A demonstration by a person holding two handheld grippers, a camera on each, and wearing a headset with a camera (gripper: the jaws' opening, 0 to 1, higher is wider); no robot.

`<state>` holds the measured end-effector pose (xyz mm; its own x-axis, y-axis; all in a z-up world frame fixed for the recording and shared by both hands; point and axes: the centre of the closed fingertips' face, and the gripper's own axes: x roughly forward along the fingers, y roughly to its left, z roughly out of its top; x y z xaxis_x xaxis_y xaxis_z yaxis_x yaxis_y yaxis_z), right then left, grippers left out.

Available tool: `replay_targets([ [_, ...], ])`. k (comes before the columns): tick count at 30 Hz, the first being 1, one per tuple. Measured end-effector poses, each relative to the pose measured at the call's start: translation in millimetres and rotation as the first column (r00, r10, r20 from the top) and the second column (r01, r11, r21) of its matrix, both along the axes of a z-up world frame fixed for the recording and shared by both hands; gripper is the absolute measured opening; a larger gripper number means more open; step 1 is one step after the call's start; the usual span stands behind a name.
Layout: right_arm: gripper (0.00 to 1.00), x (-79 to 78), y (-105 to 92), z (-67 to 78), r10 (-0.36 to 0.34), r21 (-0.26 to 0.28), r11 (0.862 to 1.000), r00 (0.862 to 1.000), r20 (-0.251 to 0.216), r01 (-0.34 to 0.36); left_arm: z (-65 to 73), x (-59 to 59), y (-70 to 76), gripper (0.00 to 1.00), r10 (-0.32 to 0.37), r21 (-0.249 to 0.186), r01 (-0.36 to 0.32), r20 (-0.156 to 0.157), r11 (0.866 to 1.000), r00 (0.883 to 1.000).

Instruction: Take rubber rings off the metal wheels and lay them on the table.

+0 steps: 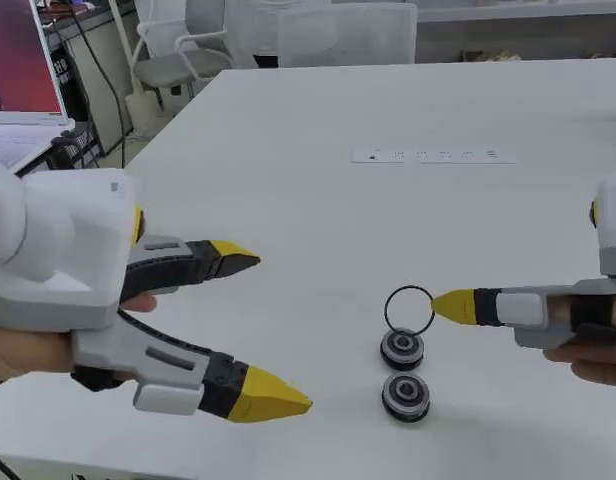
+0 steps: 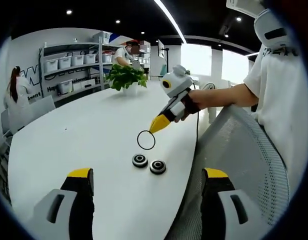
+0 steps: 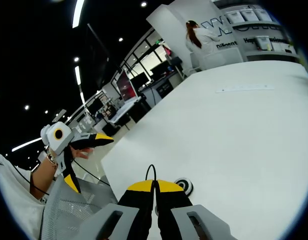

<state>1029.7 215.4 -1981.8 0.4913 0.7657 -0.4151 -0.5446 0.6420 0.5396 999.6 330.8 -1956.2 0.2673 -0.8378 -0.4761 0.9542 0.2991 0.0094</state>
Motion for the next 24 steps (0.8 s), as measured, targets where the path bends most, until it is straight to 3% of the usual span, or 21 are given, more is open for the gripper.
replay_targets([
  [10,0.0,-0.6,5.8,7.9,0.006,0.012,1.0,1.0,0.018,-0.006,-20.2,-3.9,14.6,0.99,0.069,0.023,-0.068,-0.028,0.997,0.997],
  [18,0.0,-1.5,10.9,14.5,0.013,0.03,0.999,1.0,0.028,-0.014,-40.7,-5.0,19.4,0.99,0.105,0.045,-0.103,-0.054,0.994,0.993],
  [24,0.0,-2.5,13.8,14.3,0.024,0.03,0.999,0.999,0.026,-0.024,-43.9,-8.1,21.5,0.99,0.112,0.044,-0.11,-0.062,0.993,0.992],
])
